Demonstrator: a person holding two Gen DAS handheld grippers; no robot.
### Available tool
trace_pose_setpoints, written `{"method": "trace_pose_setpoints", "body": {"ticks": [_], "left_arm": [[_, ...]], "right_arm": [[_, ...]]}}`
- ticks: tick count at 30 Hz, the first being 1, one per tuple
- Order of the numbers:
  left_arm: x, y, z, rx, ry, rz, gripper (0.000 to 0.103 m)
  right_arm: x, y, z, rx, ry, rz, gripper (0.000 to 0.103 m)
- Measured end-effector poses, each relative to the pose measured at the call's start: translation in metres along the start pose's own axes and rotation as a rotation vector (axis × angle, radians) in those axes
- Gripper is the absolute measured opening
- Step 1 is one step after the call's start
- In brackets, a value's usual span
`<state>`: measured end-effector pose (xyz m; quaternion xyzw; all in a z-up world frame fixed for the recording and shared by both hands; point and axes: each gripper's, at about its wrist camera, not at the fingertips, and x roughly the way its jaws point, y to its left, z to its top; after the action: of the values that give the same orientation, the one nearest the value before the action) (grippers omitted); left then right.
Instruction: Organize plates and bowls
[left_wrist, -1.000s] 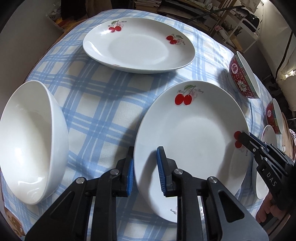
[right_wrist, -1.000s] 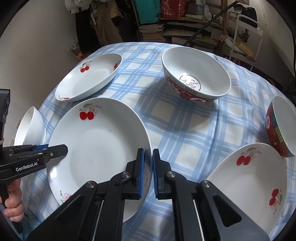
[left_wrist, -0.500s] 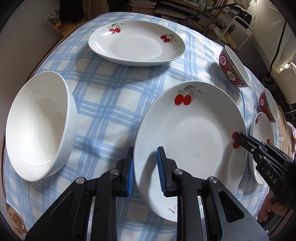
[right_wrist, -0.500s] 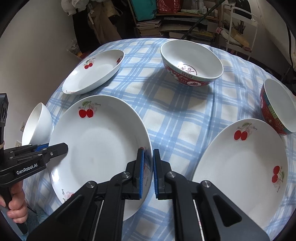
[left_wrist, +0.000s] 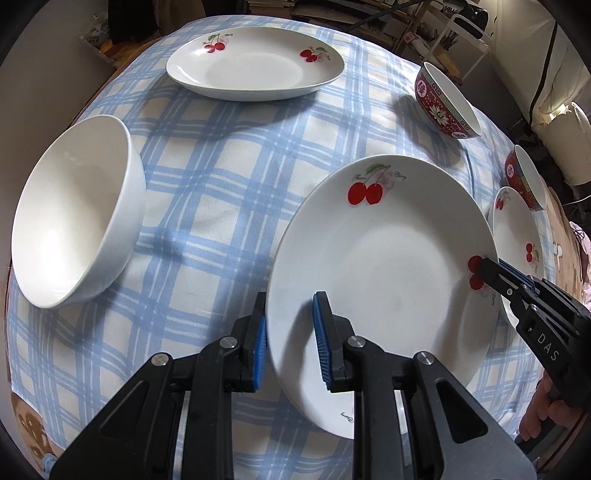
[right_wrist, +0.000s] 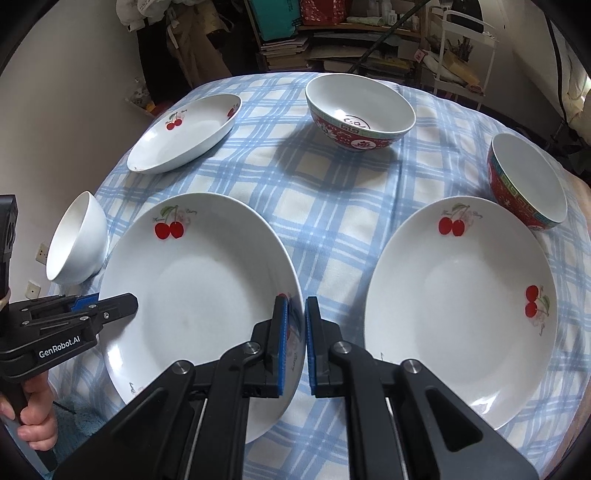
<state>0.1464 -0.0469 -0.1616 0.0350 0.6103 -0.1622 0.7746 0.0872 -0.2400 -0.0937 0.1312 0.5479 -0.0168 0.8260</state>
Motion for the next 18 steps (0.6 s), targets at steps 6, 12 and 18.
{"method": "trace_pose_setpoints", "body": {"ticks": [6,12,18], "left_arm": [[0.006,-0.004,-0.009,0.008,0.032,0.013,0.023],[0.011,-0.007,-0.014,0.019,0.053,0.022,0.023],[0.012,-0.007,-0.014,0.022,0.061,0.021,0.023]], "right_arm": [[0.001,0.000,-0.012,-0.001,0.027,-0.022,0.011],[0.010,-0.005,-0.020,0.021,0.055,-0.025,0.011],[0.017,-0.003,-0.023,0.004,0.067,-0.049,0.013]]}}
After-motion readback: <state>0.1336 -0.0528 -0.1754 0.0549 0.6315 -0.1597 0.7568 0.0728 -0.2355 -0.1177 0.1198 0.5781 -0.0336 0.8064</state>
